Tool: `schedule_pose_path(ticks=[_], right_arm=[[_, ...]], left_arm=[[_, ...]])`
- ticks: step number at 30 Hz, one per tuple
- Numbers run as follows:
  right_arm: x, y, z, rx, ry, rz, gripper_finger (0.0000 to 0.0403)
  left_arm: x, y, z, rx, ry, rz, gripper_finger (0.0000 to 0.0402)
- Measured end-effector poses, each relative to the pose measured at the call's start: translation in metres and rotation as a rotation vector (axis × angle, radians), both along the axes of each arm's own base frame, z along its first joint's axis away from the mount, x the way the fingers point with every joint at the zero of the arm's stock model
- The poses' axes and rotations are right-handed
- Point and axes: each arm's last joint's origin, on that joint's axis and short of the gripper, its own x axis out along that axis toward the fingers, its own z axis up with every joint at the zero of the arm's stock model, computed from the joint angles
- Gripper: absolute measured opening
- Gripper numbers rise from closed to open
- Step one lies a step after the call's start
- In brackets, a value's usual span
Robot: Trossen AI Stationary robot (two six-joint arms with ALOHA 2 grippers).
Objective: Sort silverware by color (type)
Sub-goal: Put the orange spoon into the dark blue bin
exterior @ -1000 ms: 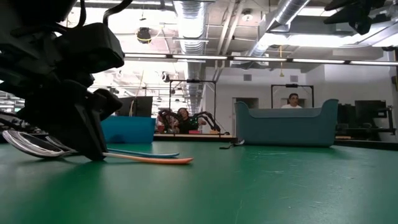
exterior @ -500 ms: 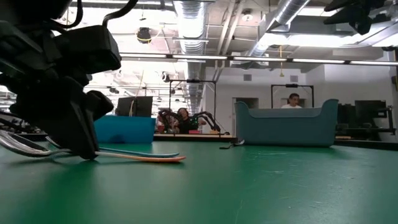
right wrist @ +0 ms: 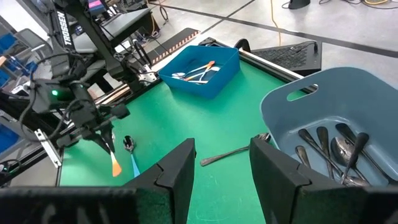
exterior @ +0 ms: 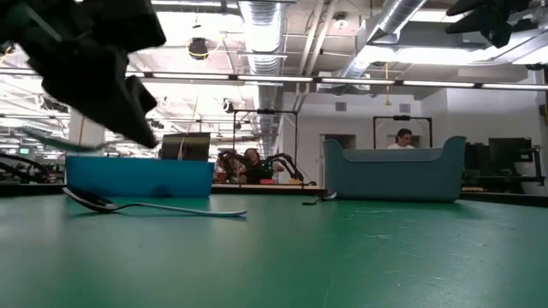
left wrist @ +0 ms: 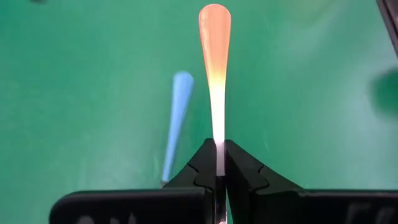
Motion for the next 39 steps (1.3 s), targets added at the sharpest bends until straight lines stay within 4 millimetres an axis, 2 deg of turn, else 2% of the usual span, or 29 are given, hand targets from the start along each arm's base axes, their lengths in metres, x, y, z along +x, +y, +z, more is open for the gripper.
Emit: schedule_pose_path(ticks=[6,22,30,39], right_arm=[[0.0,0.0,0.0,0.001,0.0,0.0,0.0166],[0.0,0.0,0.0,0.007,-0.002,-0.003,0.0166],[0.0,-0.001,0.0,-0.002,0.002,-0.031,0.0166],[0.0,-0.001,0.0,-0.002,0.002,-0.031,0.0166]], left_arm=[[-0.008,0.01,0.022,0.035,-0.087,0.133,0.0],[-0.031,0.068,0.088,-0.003,-0.426,0.636,0.0],[-0.035,0.107,0.1,0.082,-0.473,0.798,0.0],[-0.037,0.148,0.101,0.18,-0.441,0.953,0.0]])
